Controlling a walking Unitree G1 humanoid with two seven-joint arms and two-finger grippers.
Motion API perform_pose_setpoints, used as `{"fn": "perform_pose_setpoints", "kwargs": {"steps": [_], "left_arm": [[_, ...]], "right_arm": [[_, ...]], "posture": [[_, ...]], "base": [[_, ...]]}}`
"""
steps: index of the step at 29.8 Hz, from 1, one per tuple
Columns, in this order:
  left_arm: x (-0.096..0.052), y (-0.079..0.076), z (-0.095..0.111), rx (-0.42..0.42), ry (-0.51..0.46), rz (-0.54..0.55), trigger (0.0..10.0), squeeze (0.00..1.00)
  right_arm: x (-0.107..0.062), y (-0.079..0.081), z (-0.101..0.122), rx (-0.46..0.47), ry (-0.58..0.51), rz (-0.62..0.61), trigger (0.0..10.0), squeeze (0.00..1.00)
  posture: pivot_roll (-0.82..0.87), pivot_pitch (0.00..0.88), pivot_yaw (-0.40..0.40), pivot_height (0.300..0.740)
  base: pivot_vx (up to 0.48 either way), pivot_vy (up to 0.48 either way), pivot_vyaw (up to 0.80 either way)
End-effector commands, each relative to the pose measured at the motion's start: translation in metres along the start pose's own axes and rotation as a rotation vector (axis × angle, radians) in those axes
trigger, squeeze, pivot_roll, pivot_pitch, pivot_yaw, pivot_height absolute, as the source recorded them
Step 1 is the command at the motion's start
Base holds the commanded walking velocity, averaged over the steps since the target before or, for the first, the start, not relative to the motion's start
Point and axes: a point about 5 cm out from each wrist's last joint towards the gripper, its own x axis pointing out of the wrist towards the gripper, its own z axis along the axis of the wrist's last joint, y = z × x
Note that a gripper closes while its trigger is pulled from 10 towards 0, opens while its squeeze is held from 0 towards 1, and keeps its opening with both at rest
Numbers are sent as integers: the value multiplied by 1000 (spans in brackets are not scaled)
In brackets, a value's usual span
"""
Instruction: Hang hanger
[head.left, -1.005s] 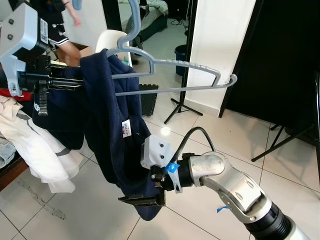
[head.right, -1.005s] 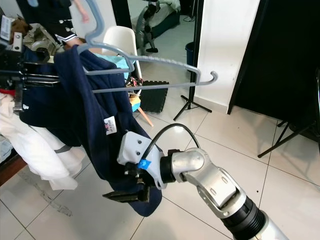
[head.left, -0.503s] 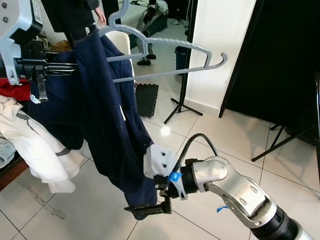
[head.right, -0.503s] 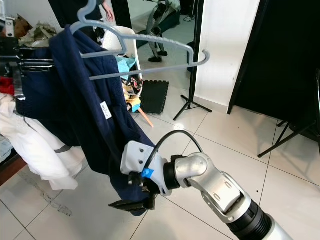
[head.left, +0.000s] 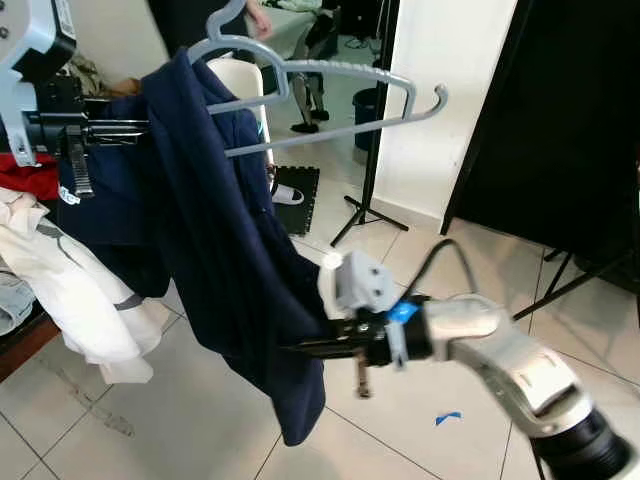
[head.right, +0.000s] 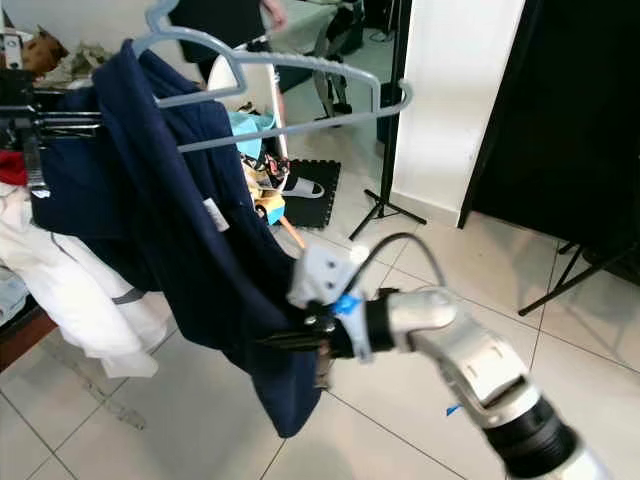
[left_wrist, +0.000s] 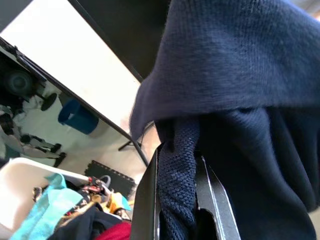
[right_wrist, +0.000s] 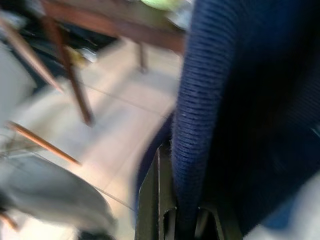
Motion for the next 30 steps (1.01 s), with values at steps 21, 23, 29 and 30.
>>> {"fn": "perform_pose_setpoints", "kwargs": {"steps": [21,23,29,30], "left_arm": [[-72,-34,17,-354,-80,-264,0,0],[-77,-36,12,-373,-45,-255,0,0],[-93,-41,-10,-423,61,-169,0,0],[-94,-42,-11,-430,64,-164,0,0]], "right_arm": [[-54,-78,46,-290,4,-499,0,0],[-59,-84,51,-310,-12,-547,0,0],[-72,-100,67,-345,-78,-685,0,0],[-72,-101,68,-348,-85,-692,0,0]], "posture": [[-17,106,35,740],[-14,105,34,740],[-12,107,34,740],[-12,107,34,740]], "base": [[0,0,0],[0,0,0],[0,0,0],[0,0,0]]}}
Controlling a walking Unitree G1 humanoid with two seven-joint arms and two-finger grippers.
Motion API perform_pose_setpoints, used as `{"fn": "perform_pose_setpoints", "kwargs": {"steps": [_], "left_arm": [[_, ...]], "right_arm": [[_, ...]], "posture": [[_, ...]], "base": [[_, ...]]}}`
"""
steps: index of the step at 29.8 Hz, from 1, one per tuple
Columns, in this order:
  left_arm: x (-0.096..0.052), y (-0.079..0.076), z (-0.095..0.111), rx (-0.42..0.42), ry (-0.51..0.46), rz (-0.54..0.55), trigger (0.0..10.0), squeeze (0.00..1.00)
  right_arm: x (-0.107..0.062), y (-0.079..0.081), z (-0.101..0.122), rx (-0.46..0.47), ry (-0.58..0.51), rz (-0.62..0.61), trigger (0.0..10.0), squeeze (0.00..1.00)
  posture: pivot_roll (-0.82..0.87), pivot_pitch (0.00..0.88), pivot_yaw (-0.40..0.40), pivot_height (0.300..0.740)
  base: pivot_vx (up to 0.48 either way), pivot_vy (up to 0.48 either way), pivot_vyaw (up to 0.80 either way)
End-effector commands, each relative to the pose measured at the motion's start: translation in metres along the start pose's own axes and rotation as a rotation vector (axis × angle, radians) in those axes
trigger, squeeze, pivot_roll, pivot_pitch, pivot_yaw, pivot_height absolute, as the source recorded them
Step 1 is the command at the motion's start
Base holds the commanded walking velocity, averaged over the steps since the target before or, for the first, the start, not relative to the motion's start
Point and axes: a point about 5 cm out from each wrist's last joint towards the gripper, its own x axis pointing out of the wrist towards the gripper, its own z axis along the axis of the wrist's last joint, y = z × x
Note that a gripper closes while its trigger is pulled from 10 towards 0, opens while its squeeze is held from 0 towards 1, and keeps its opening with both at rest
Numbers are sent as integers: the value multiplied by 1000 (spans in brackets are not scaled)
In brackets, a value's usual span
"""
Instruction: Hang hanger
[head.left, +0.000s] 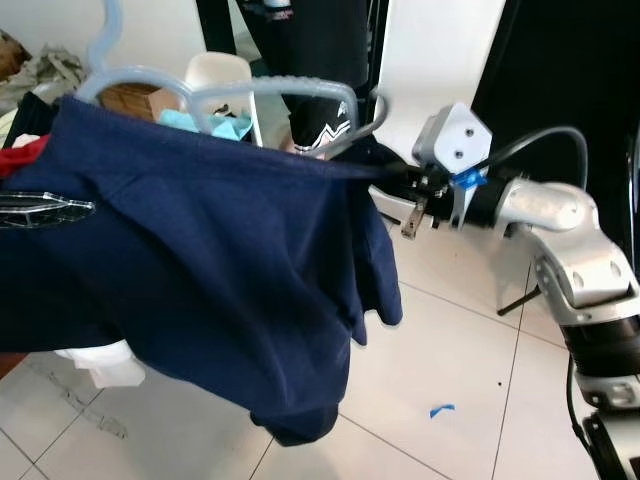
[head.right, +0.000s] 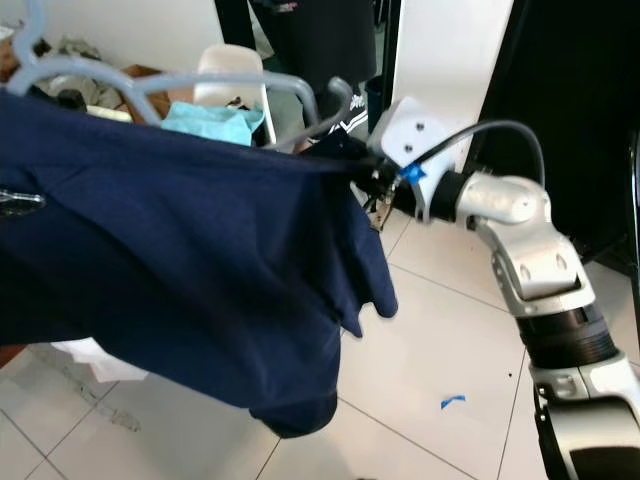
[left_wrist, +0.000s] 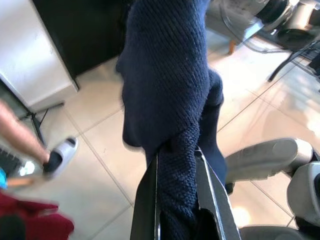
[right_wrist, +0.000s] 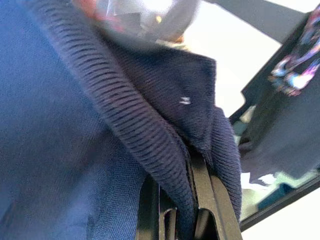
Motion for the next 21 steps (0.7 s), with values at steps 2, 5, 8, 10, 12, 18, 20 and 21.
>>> {"fn": "perform_pose_setpoints", "kwargs": {"steps": [2,5,8,10,12,18,20,21], "left_arm": [[-16,-3,7,26,13,70,0,0],[-14,-7,1,0,17,67,0,0],[-10,-12,-5,-21,17,51,0,0],[-8,-14,-7,-26,14,43,0,0],[-7,-15,-8,-27,14,36,0,0],[-3,-17,-11,-29,24,14,0,0],[-3,-17,-11,-29,24,14,0,0],[0,-18,-13,-25,38,2,0,0]], "right_arm": [[-10,-17,-6,9,32,-117,0,0],[-9,-19,-3,2,13,-112,0,0],[-9,-19,-2,-7,0,-96,0,0],[-9,-19,-2,-14,0,-80,0,0],[-8,-17,-2,-20,2,-58,0,0],[-7,-12,-2,-35,5,3,0,0],[-7,-12,-2,-35,5,3,0,0],[-6,-10,-2,-41,4,31,0,0]], "posture": [[-10,107,33,740],[-14,110,33,740],[-17,110,32,740],[-18,110,31,740],[-19,111,31,740],[-21,110,32,740],[-21,110,32,740],[-20,110,32,740]], "base": [[0,0,0],[0,0,0],[0,0,0],[0,0,0],[0,0,0],[0,0,0],[0,0,0],[0,0,0]]}}
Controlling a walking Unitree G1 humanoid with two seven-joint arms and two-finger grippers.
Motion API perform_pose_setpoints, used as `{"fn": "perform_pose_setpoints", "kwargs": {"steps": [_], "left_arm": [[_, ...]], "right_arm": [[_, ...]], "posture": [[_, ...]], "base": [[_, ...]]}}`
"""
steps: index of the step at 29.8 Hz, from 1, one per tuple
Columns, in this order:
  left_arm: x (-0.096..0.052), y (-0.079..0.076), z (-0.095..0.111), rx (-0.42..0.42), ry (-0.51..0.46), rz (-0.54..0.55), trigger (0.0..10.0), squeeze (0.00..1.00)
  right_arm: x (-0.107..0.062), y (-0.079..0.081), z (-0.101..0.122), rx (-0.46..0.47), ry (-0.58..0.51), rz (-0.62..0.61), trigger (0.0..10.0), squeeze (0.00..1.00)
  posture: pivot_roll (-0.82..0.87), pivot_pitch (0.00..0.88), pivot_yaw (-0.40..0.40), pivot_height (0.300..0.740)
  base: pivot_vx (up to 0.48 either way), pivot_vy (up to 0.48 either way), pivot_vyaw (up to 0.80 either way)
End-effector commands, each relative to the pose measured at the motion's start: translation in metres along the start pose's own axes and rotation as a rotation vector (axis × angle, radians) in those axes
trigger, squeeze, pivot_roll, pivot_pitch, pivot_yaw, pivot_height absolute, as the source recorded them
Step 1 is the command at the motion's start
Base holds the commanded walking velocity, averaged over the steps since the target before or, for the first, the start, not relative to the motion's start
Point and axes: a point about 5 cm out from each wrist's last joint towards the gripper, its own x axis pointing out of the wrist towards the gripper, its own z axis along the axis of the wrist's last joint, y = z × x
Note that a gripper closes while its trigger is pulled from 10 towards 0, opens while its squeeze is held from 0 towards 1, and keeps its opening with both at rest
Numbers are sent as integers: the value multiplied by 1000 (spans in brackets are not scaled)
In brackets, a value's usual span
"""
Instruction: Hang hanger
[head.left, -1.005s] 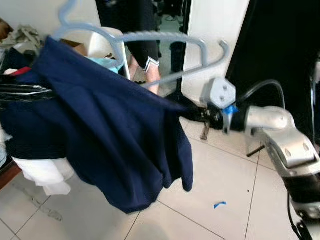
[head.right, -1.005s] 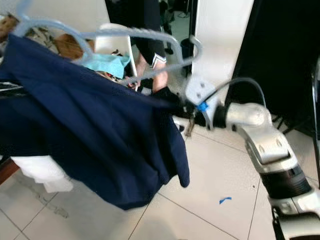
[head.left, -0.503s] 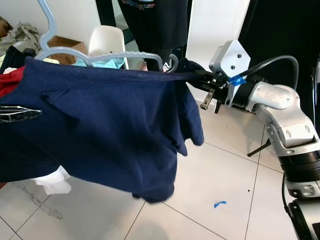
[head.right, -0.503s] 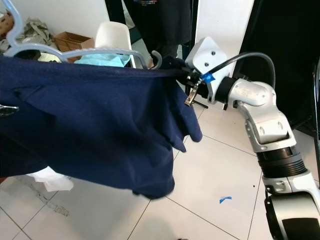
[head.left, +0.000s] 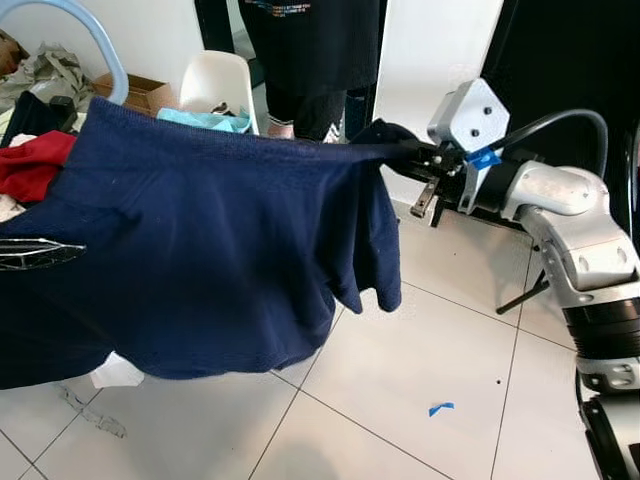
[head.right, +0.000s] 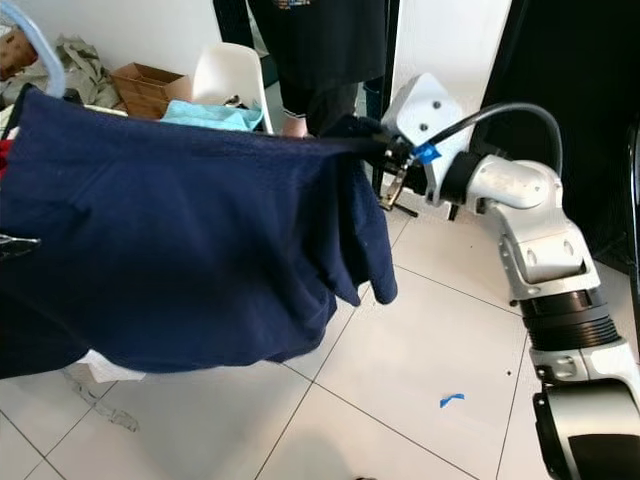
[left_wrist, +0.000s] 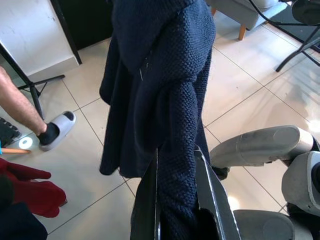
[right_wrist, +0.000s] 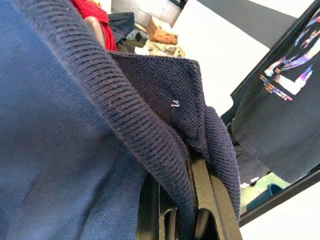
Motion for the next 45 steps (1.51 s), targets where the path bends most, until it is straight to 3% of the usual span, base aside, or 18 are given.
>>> {"fn": "perform_pose_setpoints", "kwargs": {"steps": [1,9,10,11,13,19,22,26,30,33,38,39,42,45], "left_arm": [[0,-2,1,12,-21,-14,0,0],[16,0,-9,40,24,-13,0,0],[29,3,-17,59,49,-9,0,0],[54,9,-27,101,86,-14,0,0],[66,11,-30,124,106,-21,0,0],[75,15,-31,151,111,-1,0,0],[77,28,-22,225,80,148,0,0],[74,34,-16,263,58,240,0,0],[75,34,-4,322,-14,360,0,0],[81,31,-4,332,-32,369,0,0],[135,-3,-32,242,-75,183,0,0],[135,-3,-32,242,-75,183,0,0],[155,-11,-37,218,-97,133,0,0],[158,-11,-38,213,-93,133,0,0]], "right_arm": [[-2,-1,0,-19,13,14,0,0],[6,15,10,-23,-38,167,0,0],[12,25,22,-36,-86,267,0,0],[21,39,46,-92,-170,433,0,0],[25,42,58,-129,-202,489,0,0],[28,42,64,-170,-211,538,0,0],[27,43,63,-230,-164,608,0,0],[27,41,58,-242,-116,600,0,0],[36,32,41,-243,-9,478,0,0],[40,31,38,-232,9,450,0,0],[66,34,63,-156,-139,321,0,0],[66,34,63,-156,-139,321,0,0],[70,37,79,-119,-237,326,0,0],[70,35,83,-114,-256,327,0,0]], "posture": [[-20,110,32,740],[-22,107,32,740],[-29,103,30,740],[-38,99,30,740],[-48,92,27,740],[-55,90,24,740],[-62,74,11,740],[-62,72,9,740],[-50,71,0,740],[-48,71,-1,740],[-48,72,-4,740],[-48,72,-4,740],[-49,76,-1,740],[-52,78,1,740]], "base": [[0,0,0],[0,0,0],[0,0,0],[0,0,0],[0,0,0],[0,0,0],[0,0,0],[0,0,0],[0,0,0],[0,0,0],[0,0,0],[0,0,0],[0,0,0],[0,0,0]]}}
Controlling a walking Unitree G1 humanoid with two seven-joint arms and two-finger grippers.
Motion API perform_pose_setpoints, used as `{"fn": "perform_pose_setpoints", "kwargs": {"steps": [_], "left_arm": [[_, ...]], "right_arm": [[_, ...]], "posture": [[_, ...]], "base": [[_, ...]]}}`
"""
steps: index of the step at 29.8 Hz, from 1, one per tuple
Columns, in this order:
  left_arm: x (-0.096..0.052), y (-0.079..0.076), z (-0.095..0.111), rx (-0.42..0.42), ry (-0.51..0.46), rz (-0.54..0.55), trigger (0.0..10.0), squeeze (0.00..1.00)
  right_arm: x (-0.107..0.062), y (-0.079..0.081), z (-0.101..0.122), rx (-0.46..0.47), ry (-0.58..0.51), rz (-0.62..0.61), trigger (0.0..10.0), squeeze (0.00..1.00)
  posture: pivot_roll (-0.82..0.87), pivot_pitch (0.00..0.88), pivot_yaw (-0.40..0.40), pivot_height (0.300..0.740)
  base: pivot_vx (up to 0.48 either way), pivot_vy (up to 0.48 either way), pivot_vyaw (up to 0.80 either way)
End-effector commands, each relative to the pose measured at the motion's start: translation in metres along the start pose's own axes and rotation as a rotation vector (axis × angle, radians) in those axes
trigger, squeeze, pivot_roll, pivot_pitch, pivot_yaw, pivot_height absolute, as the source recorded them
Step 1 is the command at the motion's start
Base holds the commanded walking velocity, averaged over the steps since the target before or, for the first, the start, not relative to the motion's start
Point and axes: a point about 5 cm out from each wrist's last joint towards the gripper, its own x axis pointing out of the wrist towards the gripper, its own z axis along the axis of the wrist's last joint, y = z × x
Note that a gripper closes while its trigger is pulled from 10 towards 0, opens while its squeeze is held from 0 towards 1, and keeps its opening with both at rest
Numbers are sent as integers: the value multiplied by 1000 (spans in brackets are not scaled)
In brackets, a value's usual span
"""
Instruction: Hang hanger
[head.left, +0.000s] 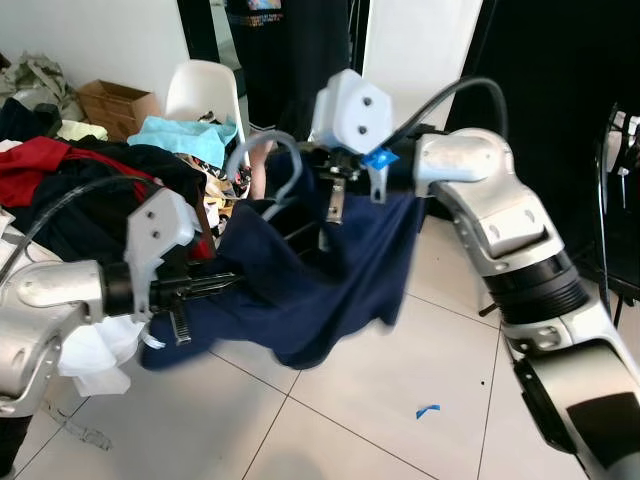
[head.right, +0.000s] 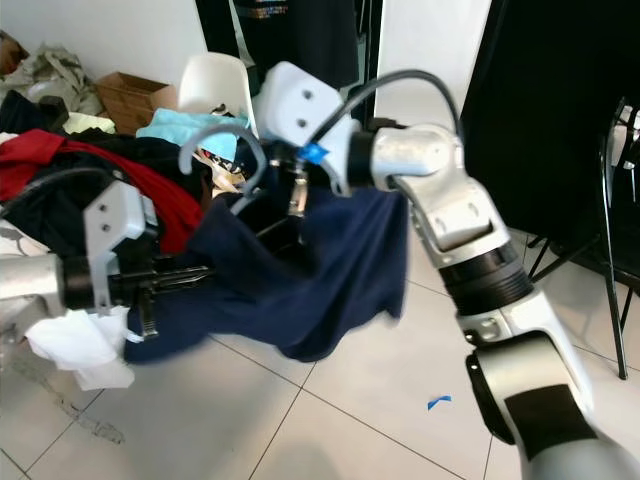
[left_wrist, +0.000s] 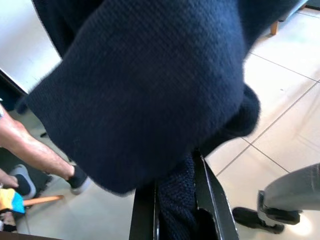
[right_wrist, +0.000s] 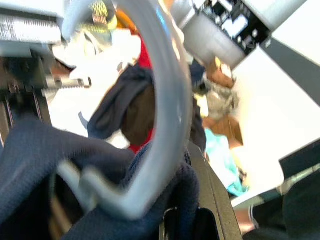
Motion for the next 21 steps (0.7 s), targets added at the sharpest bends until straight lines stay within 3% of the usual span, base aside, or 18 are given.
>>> {"fn": "perform_pose_setpoints", "kwargs": {"steps": [1,5,6,7,8,9,12,13,18,19,20,21], "left_arm": [[4,-4,3,3,-18,-21,0,0],[2,-2,2,6,-6,-10,0,0],[-1,-1,2,8,-1,0,0,0],[-4,0,2,11,4,14,0,0],[-4,0,2,11,4,14,0,0],[-7,2,3,16,7,33,0,0],[-8,3,3,18,8,46,0,0],[-11,6,5,19,5,60,0,0],[-21,7,11,5,-23,43,0,0],[-21,7,11,5,-23,43,0,0],[-26,-1,13,-8,-25,-40,0,0],[-26,-1,13,-8,-25,-40,0,0]], "right_arm": [[1,-3,15,-28,-59,4,0,0],[-2,3,17,-25,-75,57,0,0],[-6,12,17,-27,-81,133,0,0],[-8,22,15,-19,-74,210,2118,0],[-8,22,15,-19,-74,210,2118,0],[-11,32,12,5,-45,289,10000,0],[-12,37,9,25,-24,334,10000,0],[-15,40,1,22,30,353,10000,1000],[-29,36,-36,-58,252,323,10000,1000],[-29,36,-36,-58,252,323,10000,1000],[-37,27,-52,-86,350,272,10000,1000],[-37,27,-52,-86,350,272,10000,1000]], "posture": [[-52,78,1,740],[-55,78,2,740],[-55,81,3,740],[-55,81,3,740],[-55,81,3,740],[-55,81,3,740],[-55,81,3,740],[-51,87,6,740],[-51,87,2,740],[-51,87,2,740],[-57,78,2,740],[-57,78,2,740]], "base": [[0,0,0],[0,0,0],[0,0,0],[0,0,0],[0,0,0],[0,0,0],[0,0,0],[0,0,0],[0,0,0],[0,0,0],[0,0,0],[0,0,0]]}}
